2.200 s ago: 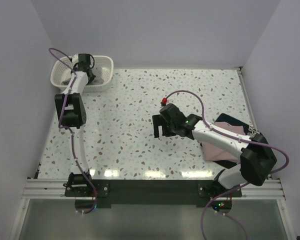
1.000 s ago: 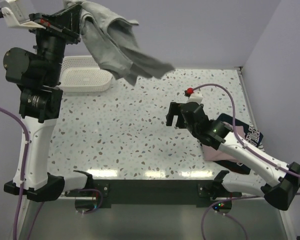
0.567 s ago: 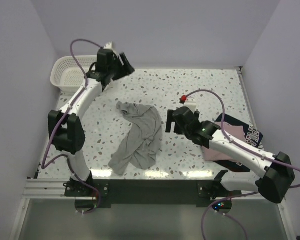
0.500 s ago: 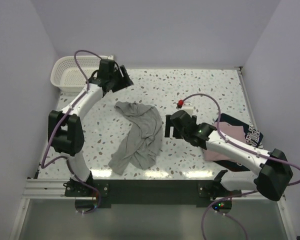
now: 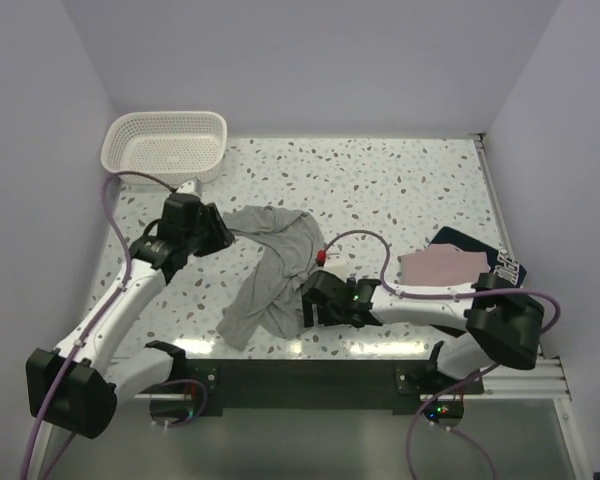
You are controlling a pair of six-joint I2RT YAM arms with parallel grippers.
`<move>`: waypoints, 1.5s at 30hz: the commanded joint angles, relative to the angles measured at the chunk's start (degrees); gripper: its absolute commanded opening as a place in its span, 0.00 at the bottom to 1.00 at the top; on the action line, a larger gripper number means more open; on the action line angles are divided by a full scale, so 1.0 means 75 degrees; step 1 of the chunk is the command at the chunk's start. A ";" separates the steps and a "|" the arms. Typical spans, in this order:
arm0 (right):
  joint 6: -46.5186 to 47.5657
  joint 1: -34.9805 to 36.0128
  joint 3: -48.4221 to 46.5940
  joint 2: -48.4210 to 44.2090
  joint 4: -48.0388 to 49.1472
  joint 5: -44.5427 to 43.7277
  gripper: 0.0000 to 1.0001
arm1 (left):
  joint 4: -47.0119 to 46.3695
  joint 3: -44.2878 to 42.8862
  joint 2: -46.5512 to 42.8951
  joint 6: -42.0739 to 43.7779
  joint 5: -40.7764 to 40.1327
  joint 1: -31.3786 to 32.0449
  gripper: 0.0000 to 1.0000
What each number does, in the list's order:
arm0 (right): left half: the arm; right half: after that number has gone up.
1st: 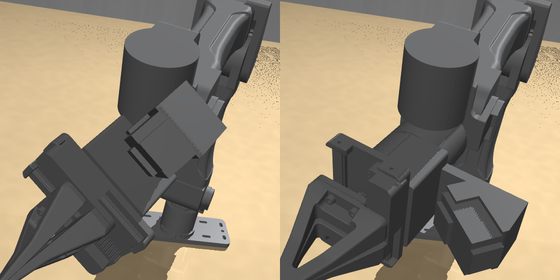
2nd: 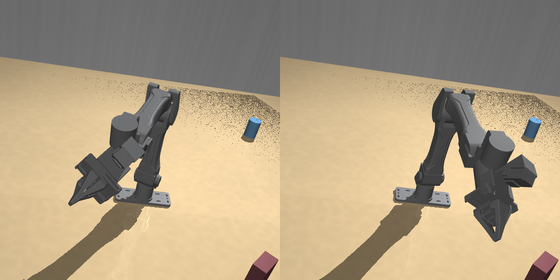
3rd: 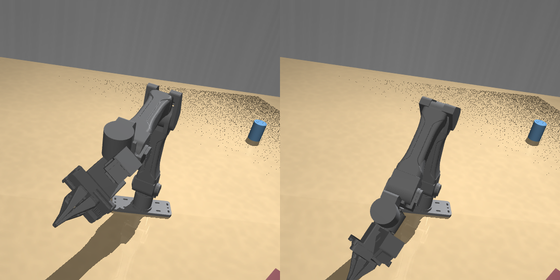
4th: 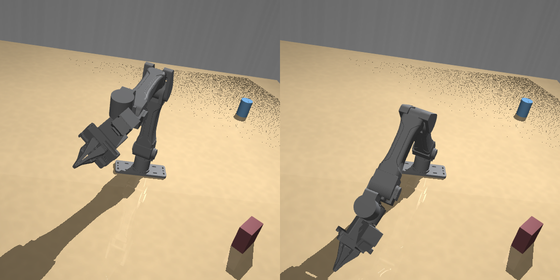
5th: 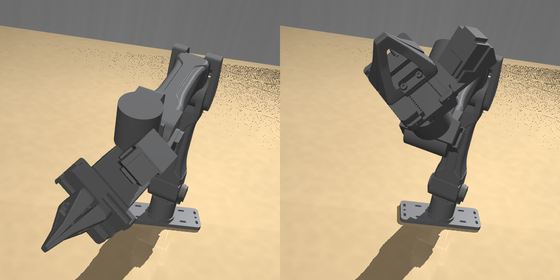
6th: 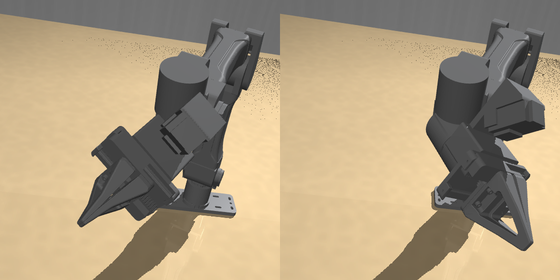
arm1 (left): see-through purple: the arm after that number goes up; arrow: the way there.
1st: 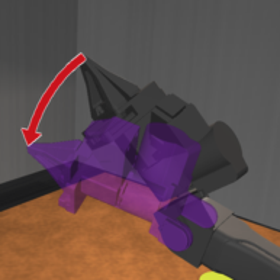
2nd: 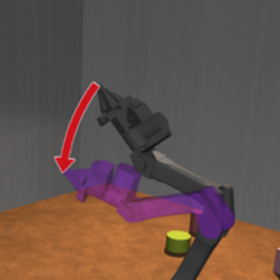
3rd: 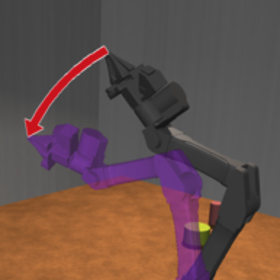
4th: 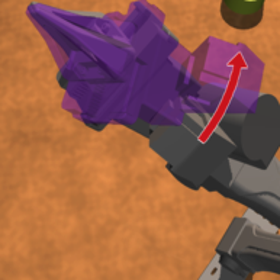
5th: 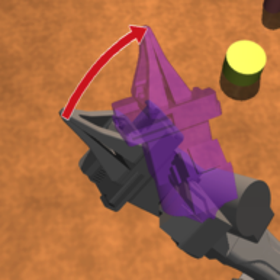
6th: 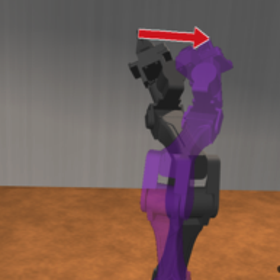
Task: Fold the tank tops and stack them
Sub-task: Flatten the tank top out
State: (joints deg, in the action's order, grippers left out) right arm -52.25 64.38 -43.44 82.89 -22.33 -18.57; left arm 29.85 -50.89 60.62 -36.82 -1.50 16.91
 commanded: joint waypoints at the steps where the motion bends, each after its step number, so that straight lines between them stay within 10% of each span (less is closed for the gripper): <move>1: -0.0381 -0.0006 -0.0616 0.0595 0.0457 -0.0593 0.84 | 0.0181 0.0726 0.0249 0.0186 0.0654 0.0276 0.48; 6: -0.0159 -0.0590 -0.1028 0.1287 0.0609 -0.0759 0.50 | -0.0171 0.0786 0.0776 0.0291 0.1160 0.1072 0.48; 8: 0.0039 -0.1197 -0.1180 0.1556 0.0645 -0.0584 0.03 | -0.0136 0.0751 0.1033 0.0304 0.1195 0.1388 0.47; 10: 0.0251 -0.1737 -0.1250 0.1615 0.0691 -0.0478 0.00 | -0.0229 0.0762 0.1093 0.0350 0.1289 0.1612 0.47; 20: 0.2055 -0.5535 -0.4178 0.3231 -0.0293 -0.0315 0.01 | -0.0276 0.0575 0.1375 0.0690 0.1676 0.2187 0.43; 29: 0.2760 -0.5619 -0.4686 0.2790 -0.0902 -0.0126 0.64 | -0.1246 0.0704 0.1162 0.0235 0.2192 0.3498 0.51; 45: 0.2361 -0.5841 -0.1826 -0.1523 -0.1921 -0.0606 0.53 | -0.2749 -0.1745 0.4865 -0.2168 0.0049 0.6136 0.51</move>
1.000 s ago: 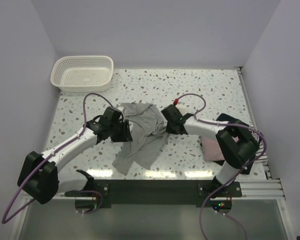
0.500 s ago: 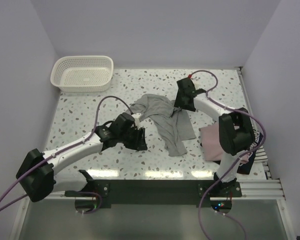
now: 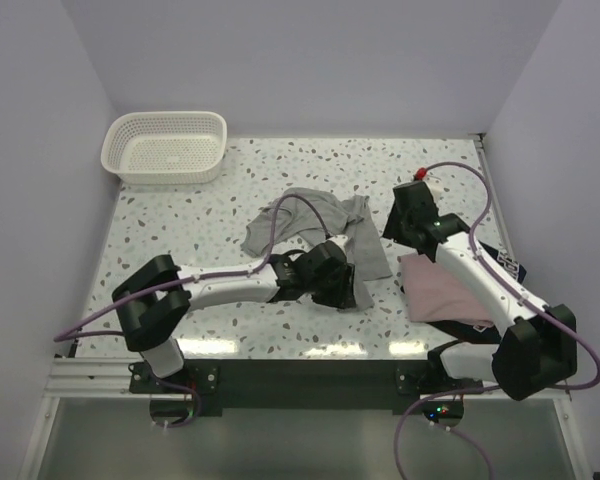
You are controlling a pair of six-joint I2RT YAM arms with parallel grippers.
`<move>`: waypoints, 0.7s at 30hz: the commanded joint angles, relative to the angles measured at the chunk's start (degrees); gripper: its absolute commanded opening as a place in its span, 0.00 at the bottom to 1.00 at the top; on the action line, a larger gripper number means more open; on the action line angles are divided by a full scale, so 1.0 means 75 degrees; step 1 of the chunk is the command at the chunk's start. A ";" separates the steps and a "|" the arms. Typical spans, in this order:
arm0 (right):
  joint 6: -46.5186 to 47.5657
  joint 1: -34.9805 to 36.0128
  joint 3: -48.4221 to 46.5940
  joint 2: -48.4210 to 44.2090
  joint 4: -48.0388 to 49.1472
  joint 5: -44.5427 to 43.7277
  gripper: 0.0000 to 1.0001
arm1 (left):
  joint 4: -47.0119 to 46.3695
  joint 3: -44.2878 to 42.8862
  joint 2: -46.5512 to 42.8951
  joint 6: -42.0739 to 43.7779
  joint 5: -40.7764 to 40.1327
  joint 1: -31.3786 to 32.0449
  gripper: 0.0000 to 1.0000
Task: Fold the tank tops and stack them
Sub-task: Flatten the tank top out
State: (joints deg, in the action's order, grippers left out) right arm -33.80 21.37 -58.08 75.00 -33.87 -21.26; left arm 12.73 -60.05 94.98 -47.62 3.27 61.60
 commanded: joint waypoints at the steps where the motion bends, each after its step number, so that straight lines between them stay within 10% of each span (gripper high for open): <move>1: -0.0087 -0.0165 0.0139 -0.0577 -0.0418 -0.0236 0.53 | -0.0537 -0.0652 0.0529 -0.0845 -0.0588 0.0200 0.51; 21: -0.0063 -0.0224 0.0549 -0.1141 -0.0430 0.0197 0.52 | 0.0576 -0.1919 0.1914 -0.1725 -0.1642 0.0599 0.43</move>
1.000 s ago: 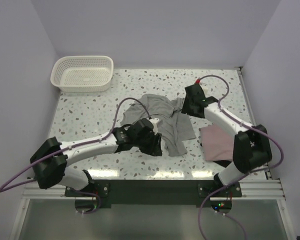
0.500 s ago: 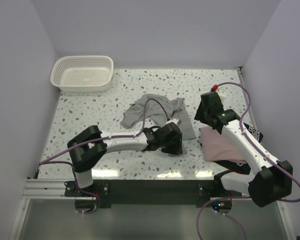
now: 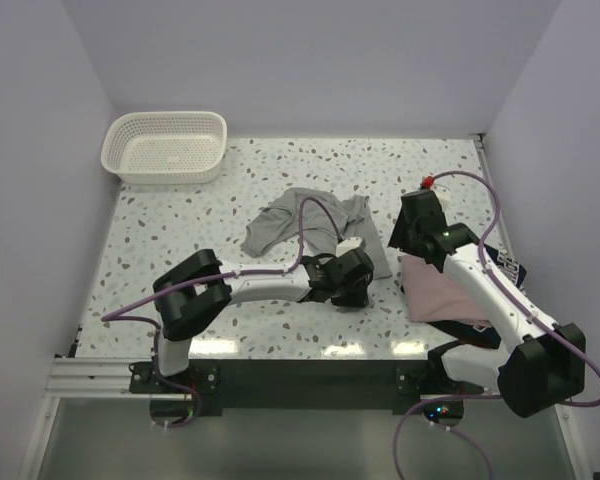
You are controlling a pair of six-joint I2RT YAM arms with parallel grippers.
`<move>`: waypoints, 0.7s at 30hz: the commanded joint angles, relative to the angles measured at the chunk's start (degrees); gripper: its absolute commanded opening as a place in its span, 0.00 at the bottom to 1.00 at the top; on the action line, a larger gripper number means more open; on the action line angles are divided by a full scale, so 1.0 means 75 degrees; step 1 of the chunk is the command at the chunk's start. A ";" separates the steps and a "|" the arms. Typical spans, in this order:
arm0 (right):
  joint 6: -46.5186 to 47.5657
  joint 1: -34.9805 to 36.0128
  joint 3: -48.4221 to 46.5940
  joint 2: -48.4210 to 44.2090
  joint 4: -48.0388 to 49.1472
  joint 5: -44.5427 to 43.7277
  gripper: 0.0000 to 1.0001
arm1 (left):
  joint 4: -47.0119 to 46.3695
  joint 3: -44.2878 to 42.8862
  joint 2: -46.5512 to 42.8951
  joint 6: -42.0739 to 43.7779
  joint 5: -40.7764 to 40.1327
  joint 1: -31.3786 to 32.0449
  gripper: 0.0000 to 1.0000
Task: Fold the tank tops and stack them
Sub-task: Flatten the tank top out
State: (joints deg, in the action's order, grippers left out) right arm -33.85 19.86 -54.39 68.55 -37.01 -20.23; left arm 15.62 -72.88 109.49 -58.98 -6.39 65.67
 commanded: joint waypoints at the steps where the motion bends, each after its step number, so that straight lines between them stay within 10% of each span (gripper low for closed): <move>1: -0.0058 -0.0034 0.0068 -0.0258 -0.0010 0.0060 0.52 | 0.0203 -0.0197 -0.0009 -0.0198 -0.0355 0.0068 0.43; 21: -0.0058 -0.0046 0.0279 -0.0258 0.0095 0.0072 0.52 | -0.0113 -0.0407 0.0296 -0.0116 -0.0249 0.0127 0.29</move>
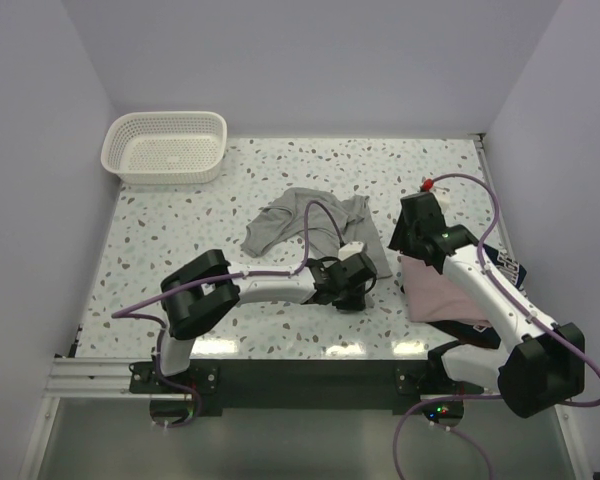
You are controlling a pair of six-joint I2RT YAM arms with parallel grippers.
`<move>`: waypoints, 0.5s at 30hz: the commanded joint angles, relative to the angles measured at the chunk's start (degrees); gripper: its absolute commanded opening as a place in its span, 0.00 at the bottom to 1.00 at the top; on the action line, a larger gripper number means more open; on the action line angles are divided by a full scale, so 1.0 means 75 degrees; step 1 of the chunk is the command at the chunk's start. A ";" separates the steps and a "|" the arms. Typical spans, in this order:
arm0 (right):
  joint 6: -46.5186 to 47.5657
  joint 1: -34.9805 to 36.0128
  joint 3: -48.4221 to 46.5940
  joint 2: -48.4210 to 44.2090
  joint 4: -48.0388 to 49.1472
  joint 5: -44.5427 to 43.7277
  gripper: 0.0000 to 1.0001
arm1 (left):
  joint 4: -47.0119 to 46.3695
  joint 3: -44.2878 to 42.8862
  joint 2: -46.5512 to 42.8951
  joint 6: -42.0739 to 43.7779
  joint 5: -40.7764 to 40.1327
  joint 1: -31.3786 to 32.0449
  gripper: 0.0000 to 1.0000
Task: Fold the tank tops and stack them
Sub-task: Flatten the tank top out
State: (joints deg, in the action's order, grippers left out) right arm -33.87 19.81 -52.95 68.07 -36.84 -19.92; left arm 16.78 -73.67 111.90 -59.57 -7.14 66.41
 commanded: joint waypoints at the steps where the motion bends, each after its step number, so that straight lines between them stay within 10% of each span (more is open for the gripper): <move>1: -0.0043 -0.0052 0.0099 -0.0194 0.0072 0.0020 0.52 | -0.0268 -0.0291 -0.0013 -0.0014 -0.0138 0.0028 0.27; 15: 0.0109 -0.0064 0.0415 0.0063 0.0330 0.0675 0.53 | 0.0024 0.0119 -0.1100 0.0150 -0.0712 -0.0124 0.00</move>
State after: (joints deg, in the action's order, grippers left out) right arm -33.71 19.64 -50.96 68.14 -35.92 -18.04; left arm 16.60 -73.49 110.78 -59.11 -8.62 66.19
